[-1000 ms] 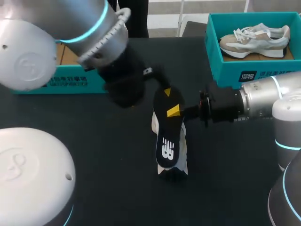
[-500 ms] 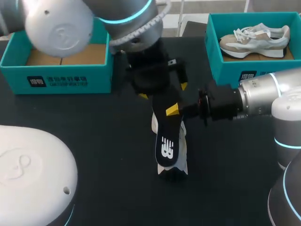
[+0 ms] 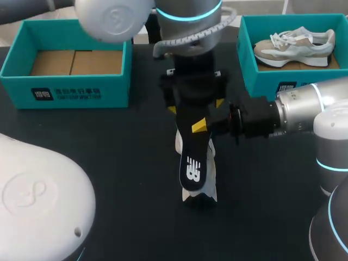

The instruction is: Take the shoe out of the shoebox, open the shoe tongue, remove and reinsert the insole, then place the shoe into the shoebox

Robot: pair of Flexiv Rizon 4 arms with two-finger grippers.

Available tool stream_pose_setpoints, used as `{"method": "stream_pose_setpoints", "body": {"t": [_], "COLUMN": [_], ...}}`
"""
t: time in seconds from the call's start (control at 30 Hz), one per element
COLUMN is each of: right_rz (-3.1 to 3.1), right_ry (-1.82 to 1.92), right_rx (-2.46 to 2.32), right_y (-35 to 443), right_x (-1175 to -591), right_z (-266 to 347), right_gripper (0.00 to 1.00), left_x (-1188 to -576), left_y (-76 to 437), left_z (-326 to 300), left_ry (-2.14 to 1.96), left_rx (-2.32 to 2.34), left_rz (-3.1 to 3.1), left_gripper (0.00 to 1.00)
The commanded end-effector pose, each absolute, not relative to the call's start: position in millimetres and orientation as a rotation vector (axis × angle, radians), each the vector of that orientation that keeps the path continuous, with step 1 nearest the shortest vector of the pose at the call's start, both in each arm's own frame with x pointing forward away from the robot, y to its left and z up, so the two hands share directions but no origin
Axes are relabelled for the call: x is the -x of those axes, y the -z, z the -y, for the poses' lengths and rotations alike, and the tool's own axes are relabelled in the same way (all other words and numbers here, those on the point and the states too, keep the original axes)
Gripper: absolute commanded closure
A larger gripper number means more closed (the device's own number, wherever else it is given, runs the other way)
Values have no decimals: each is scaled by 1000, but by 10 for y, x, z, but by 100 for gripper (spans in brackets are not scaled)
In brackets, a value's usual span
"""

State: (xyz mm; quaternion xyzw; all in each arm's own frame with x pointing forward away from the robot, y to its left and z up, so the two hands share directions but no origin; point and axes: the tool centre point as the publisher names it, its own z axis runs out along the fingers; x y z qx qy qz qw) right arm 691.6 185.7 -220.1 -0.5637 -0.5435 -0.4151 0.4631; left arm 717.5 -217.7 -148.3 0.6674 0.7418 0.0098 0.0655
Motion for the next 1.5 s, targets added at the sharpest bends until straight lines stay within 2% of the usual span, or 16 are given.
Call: {"method": "stream_pose_setpoints", "body": {"t": [0.03,0.53,0.87,1.5], "right_rz": [1338,1335,1334,1323], "right_ry": [1016,1013,1011,1013], "right_rx": [1391,1394,1416,1436], "right_y": [2196,2211,2179,2154], "right_x": [-6911,-6917,-6890,-6864], "right_z": [-1866,-1871,-1806,-1750], "right_gripper": [100,100,100,100], "left_x": [-7188,-7178,-7098,-7003], "left_y": [1466,1462,1529,1667], "left_z": [2193,2138,1606,1168], "left_ry": [-72,-24,638,1173], "left_rx": [-2032,-2019,-1698,-1217], "left_rz": [-2264,-2235,-1896,-1310], "left_gripper": [0,0,0,0]}}
